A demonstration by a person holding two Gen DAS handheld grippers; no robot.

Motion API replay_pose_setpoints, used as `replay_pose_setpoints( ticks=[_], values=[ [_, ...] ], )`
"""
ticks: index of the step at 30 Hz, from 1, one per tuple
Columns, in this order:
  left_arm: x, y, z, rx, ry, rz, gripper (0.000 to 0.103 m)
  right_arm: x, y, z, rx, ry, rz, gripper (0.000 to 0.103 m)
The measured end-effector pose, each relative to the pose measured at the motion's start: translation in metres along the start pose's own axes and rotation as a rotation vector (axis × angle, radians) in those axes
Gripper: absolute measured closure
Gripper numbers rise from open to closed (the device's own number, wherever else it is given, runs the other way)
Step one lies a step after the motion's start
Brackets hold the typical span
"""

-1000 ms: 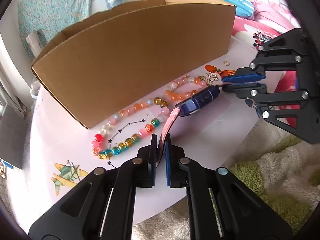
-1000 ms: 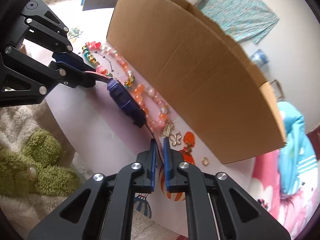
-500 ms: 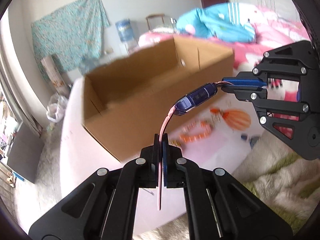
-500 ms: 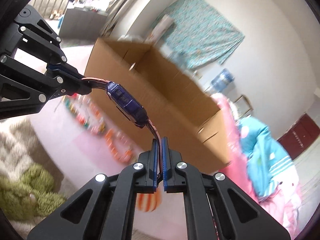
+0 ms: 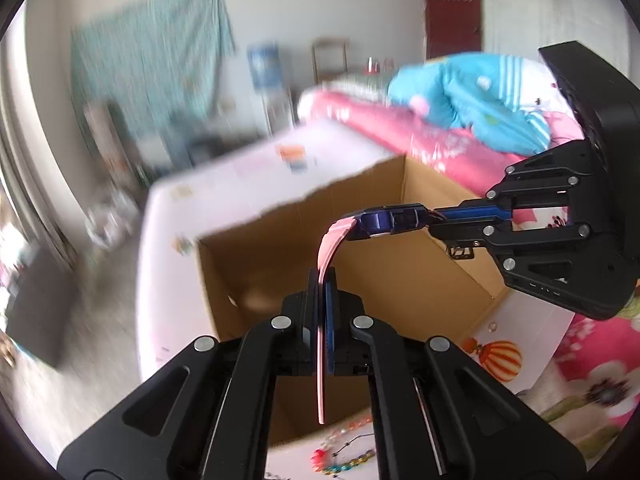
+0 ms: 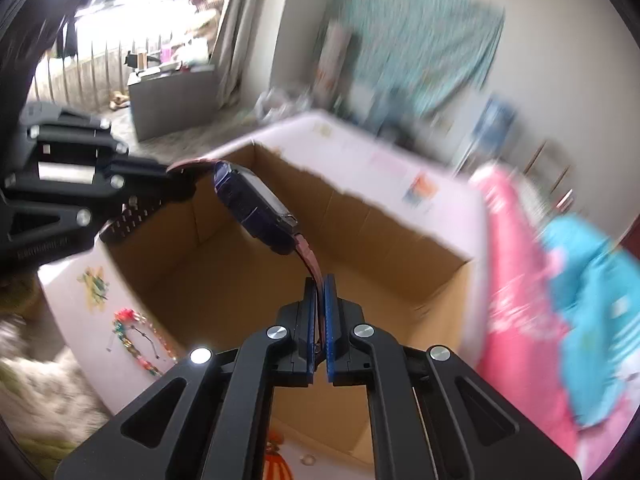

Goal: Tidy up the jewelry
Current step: 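Lift the pink watch with the right tool and drop it into the box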

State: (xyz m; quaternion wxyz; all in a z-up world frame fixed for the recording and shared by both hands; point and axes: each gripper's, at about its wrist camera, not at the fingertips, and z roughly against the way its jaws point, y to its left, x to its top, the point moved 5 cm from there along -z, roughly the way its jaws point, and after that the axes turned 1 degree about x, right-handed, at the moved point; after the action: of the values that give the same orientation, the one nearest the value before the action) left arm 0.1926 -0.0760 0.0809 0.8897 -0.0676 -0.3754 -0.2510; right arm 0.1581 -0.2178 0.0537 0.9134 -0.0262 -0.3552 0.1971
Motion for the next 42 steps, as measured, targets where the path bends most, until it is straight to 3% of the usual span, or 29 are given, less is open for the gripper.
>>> replay_pose_setpoints(
  ticks=[4,10,14,17,21,23,29,33,36,38,42],
  values=[
    [0.008,0.022,-0.06,-0.093,0.202,0.1,0.101,0.008,-0.035,-0.064,0.166,0.216,-0.103,0.099],
    [-0.005,0.045,-0.132,-0.183,0.49,0.196,0.1,0.009,-0.055,-0.133,0.316,0.46,-0.14,0.099],
    [-0.015,0.048,-0.157,-0.203,0.599,0.213,0.098,0.006,-0.052,-0.166,0.336,0.602,-0.114,0.098],
    [-0.013,0.048,-0.164,-0.17,0.6,0.193,0.095,0.006,-0.051,-0.181,0.333,0.645,-0.094,0.093],
    [-0.012,0.048,-0.163,-0.166,0.579,0.196,0.094,0.01,-0.059,-0.189,0.264,0.625,-0.076,0.081],
    [-0.01,0.048,-0.158,-0.143,0.549,0.183,0.085,0.016,-0.064,-0.188,0.223,0.584,-0.076,0.068],
    [-0.002,0.044,-0.119,-0.103,0.399,0.153,0.059,0.035,-0.064,-0.162,0.18,0.439,-0.101,0.061],
    [0.006,0.048,-0.073,-0.038,0.261,0.149,0.041,0.042,-0.057,-0.13,0.163,0.333,-0.138,0.054],
    [0.012,0.054,-0.036,-0.018,0.159,0.17,0.03,0.043,-0.057,-0.099,0.13,0.23,-0.165,0.043],
    [0.01,0.071,-0.013,-0.009,0.101,0.19,0.023,0.045,-0.051,-0.072,0.106,0.143,-0.195,0.03],
    [-0.007,0.083,0.022,0.046,0.007,0.265,0.018,0.037,-0.049,-0.031,0.053,0.021,-0.258,0.021]
  ],
)
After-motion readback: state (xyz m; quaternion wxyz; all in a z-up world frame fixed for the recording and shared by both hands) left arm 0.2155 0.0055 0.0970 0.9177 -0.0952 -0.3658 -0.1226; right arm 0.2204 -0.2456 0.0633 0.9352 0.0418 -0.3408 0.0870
